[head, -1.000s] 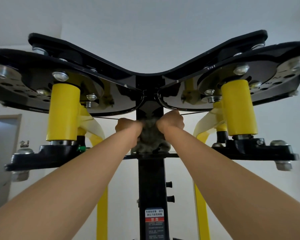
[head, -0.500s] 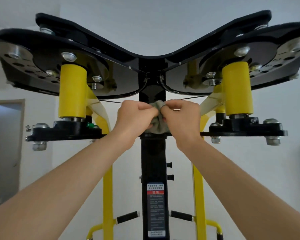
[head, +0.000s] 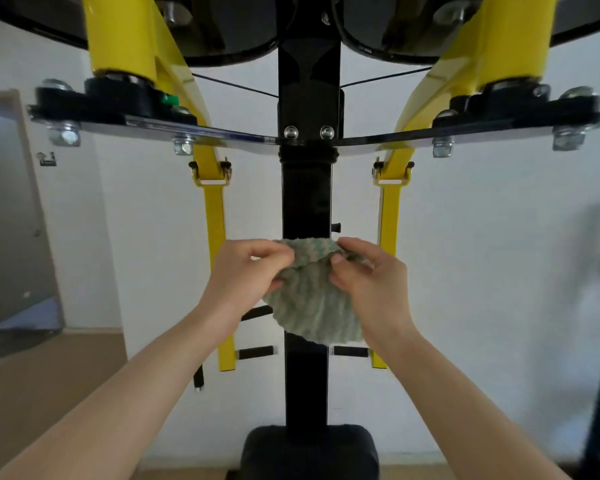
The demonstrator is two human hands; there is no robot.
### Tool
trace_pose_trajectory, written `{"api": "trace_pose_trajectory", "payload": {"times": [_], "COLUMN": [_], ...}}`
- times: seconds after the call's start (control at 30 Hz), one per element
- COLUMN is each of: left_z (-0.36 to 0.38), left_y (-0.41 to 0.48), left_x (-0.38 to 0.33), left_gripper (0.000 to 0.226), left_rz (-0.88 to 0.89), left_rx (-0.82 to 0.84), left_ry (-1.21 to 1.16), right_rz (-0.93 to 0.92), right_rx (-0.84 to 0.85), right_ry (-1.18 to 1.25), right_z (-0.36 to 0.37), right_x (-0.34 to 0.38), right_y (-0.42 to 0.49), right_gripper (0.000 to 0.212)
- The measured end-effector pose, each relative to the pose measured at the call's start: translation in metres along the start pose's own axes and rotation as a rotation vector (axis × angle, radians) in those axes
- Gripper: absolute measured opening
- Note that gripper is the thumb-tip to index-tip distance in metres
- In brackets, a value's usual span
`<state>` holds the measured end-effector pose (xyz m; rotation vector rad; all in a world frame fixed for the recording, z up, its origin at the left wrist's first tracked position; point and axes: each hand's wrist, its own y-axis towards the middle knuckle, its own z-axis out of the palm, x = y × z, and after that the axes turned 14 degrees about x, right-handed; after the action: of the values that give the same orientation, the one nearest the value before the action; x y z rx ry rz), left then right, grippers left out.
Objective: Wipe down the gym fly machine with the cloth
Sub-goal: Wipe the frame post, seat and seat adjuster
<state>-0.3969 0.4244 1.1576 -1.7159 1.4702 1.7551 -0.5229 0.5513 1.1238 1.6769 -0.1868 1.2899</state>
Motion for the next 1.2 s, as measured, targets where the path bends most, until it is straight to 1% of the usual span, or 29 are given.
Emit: {"api": "trace_pose_trajectory", "payload": {"times": [0.13,0.2,0.3,0.47,0.57,0.67,0.8,0.97,1.1,1.2], "left_z": [-0.002,-0.003,0.000,0.012,0.022,0.032,0.042,0.049,0.049,0.045], "left_y": [0.008,0.017,0.038,0.082,0.105,0.118,0.116,0.099,0.085,0.080], "left_x": [0.052,0.069,0.083,0.094,0.099,0.107,0.124,0.154,0.173,0.187], "left_gripper": [0.014,0.015,0.017,0.038,0.043,0.046,0.052,0.047,0.045,0.045], "left_rz": [-0.088,-0.113,-0.107,-0.050,0.005,0.033,0.051,0.011,-0.029,-0.007], "left_rx": [-0.050,-0.088,-0.127,-0.145,-0.191,-0.230,-0.269,-0.314,-0.295,-0.273], "left_ry": [0.052,0.057,0.078,0.177,0.223,0.276,0.247,0.232,0.187,0.171], "right_rz": [0.014,0.022,0.070,0.097,0.068,0.027,-0.028,-0.035,0.013,0.021], "right_rx": [0.093,0.146,0.213,0.272,0.309,0.273,0.185,0.148,0.115,0.045], "right_ry": [-0.265,-0.343,-0.428,-0.398,-0.348,-0.363,-0.390,-0.348,-0.302,-0.286], "right_z": [-0.005,-0.007,-0.009,-0.013,-0.013,-0.010,-0.006,-0.006,-0.005,0.000], "right_x": [-0.043,-0.056,-0.068,-0.079,-0.086,-0.090,-0.106,-0.135,-0.156,-0.167], "right_y": [-0.001,0.004,0.020,0.060,0.084,0.102,0.106,0.089,0.068,0.058], "right_gripper": [0.034,0.038,0.049,0.063,0.072,0.078,0.072,0.064,0.056,0.047]}}
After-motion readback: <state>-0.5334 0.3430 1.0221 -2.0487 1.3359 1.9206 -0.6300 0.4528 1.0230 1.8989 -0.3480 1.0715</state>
